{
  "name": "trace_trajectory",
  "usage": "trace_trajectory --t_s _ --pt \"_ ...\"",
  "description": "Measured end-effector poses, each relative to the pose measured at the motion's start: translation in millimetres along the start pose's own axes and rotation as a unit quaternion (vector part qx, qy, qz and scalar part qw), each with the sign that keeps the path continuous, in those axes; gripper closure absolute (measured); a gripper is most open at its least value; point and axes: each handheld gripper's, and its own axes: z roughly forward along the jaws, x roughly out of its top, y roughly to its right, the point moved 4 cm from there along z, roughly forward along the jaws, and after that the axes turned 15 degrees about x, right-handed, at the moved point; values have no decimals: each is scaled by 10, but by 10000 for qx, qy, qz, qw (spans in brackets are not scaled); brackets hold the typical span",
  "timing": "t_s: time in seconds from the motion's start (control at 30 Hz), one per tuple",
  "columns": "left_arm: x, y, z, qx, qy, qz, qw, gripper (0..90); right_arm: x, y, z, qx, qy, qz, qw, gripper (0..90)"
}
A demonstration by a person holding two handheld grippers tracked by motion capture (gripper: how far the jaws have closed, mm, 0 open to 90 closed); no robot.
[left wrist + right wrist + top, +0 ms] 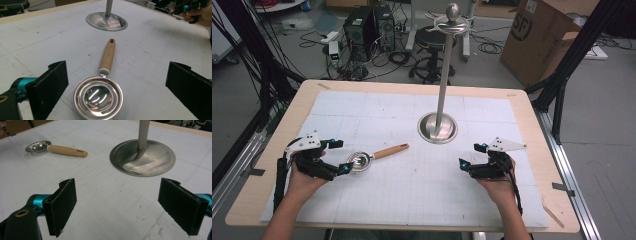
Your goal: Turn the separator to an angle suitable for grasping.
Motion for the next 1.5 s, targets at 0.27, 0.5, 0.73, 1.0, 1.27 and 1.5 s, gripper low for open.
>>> trace_trajectory --t_s 0.27,0.5,0.73,1.0,1.27,1.5 --pt "56 40 45 12 -118 117 9999 50 5 -24 -32 -70 5 -25 10000 140" --pt "141 98 234 -175 -426 182 9988 50 -6 -52 -3 -120 -170 -141 9997 140" --pt "175 193 434 -294 -598 236 9975 50 -14 -48 -65 -175 -114 -90 9997 140" --pt "246 192 662 -157 -1020 456 9936 50 -83 -70 -81 -128 -119 21 9998 140" --pt "287 121 785 -110 -1278 523 9904 51 -63 -125 -81 -126 -140 -52 9998 141" --pt "227 147 976 43 -1638 798 9832 51 -71 -122 -49 -138 -213 -78 9996 141"
